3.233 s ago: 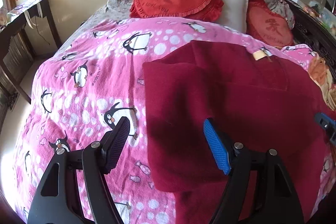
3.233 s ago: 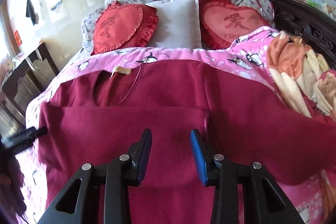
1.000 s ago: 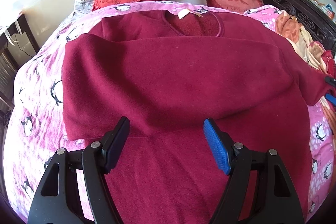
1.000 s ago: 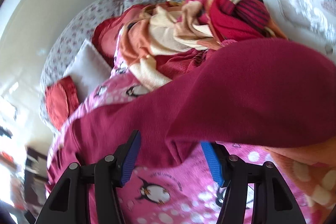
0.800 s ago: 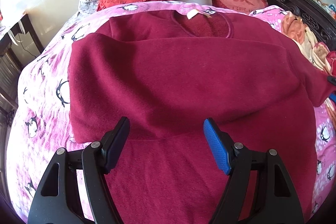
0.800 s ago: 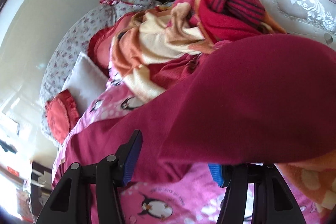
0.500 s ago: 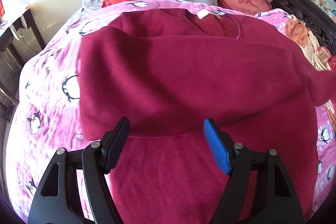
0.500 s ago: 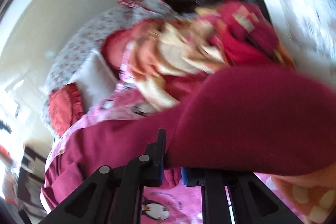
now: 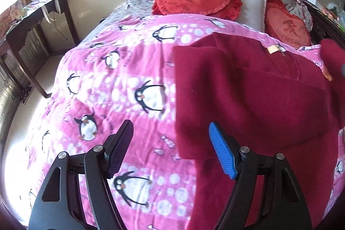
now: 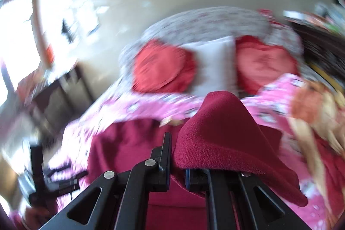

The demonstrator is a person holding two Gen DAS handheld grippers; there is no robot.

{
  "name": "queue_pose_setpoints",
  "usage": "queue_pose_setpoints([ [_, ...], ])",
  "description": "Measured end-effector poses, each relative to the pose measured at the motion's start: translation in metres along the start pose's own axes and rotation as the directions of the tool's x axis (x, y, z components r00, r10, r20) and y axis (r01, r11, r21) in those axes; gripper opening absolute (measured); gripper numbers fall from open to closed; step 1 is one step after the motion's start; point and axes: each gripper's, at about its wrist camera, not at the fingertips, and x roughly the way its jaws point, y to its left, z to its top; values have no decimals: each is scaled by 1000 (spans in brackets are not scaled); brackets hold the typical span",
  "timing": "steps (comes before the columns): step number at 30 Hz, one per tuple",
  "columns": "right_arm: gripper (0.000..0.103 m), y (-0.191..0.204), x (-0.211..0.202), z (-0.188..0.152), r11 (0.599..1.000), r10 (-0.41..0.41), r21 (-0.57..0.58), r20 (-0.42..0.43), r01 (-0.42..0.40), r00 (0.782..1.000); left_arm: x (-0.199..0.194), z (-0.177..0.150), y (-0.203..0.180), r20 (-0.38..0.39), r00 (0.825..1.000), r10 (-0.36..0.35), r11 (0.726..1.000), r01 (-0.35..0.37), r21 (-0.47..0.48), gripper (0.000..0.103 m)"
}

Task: Fold small clothes

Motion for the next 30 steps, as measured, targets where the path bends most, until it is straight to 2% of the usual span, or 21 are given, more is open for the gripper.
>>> queue_pose_setpoints([
  [3,11,57,51,-21,987,0,-158,-115,-19,993,2,-2,11,-6,1000,16,1000,-17,-12,73],
  [5,15,83,83,-43,967,-31,-255,-226,-28,974,4,-3,17,-13,1000,16,1000,-17,-21,73],
  [6,19,90,94,-53,961,-37,-274,-266,-38,963,4,-5,18,-14,1000,15,1000,-16,-22,73],
  [7,27,92,96,-58,961,-33,-274,-278,-46,960,4,-5,20,-12,1000,16,1000,-16,-21,73],
  [8,33,89,94,-63,964,-15,-258,-274,-59,962,4,-7,20,-11,1000,17,1000,-17,-19,73],
  [9,45,86,89,-64,969,16,-235,-266,-81,964,6,-8,21,-15,1000,16,1000,-17,-18,73],
  [10,50,81,82,-65,972,58,-204,-255,-112,965,7,-8,20,-20,1000,13,1000,-14,-20,73],
  [12,50,69,68,-64,976,113,-154,-249,-155,962,10,-8,20,-28,1000,1,1000,-2,-26,73],
  [15,50,53,52,-60,984,105,-117,-241,-137,965,9,-10,17,-23,1000,-11,999,11,-32,73],
  [20,50,17,42,-60,990,139,47,-239,-131,961,10,-12,7,-26,999,-28,1000,28,-13,73],
  [24,50,-8,48,-63,956,231,231,-204,-183,951,9,-12,8,-26,999,-29,999,28,-16,73],
  [26,50,-18,55,-60,936,230,309,-175,-168,957,7,-11,13,-22,1000,-20,1000,19,-23,73],
  [28,53,-18,56,-52,934,198,326,-129,-147,972,5,-10,20,-18,1000,-11,999,11,-32,73],
  [30,57,-2,56,-37,958,164,250,-85,-138,983,3,-7,30,-13,1000,-6,999,6,-47,73],
])
